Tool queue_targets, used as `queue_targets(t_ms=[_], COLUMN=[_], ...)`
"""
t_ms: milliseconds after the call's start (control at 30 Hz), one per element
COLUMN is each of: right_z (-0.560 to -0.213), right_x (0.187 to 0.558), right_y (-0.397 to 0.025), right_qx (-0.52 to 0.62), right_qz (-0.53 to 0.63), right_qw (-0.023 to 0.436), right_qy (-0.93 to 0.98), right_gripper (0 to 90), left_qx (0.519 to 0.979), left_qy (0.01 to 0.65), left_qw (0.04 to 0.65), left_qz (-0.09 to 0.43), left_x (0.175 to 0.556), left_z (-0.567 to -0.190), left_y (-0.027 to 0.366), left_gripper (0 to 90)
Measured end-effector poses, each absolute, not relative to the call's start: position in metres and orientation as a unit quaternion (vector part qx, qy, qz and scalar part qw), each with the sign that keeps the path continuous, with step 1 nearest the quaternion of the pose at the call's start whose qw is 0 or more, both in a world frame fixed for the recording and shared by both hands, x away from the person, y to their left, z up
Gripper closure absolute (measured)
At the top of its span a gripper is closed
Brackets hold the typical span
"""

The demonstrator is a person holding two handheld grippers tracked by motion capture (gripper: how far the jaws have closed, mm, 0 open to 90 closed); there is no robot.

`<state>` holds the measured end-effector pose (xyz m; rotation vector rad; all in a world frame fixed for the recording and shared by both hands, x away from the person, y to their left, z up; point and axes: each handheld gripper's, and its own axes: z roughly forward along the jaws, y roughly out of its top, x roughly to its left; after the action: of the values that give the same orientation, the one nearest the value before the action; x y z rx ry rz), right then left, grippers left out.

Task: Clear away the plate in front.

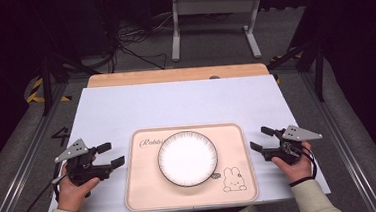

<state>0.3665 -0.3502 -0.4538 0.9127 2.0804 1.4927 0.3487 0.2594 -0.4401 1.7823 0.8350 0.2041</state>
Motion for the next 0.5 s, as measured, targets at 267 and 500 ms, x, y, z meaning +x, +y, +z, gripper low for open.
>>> queue_targets(t_ms=[267,500], right_z=[-0.454,-0.454], right_x=[0.366,0.366], right_y=[-0.351,-0.352], right_qx=[0.327,0.33], right_qz=[0.541,0.543], right_qw=[0.211,0.21], right_qy=[0.746,0.744], right_gripper=[20.4,20.3], left_qx=[0.745,0.748], left_qy=[0.367,0.371], left_qw=[0.552,0.546], left_qz=[0.077,0.072], left_x=[0.354,0.354], left_z=[-0.455,-0.46], left_y=[0.265,0.264], left_gripper=[17.7,17.8])
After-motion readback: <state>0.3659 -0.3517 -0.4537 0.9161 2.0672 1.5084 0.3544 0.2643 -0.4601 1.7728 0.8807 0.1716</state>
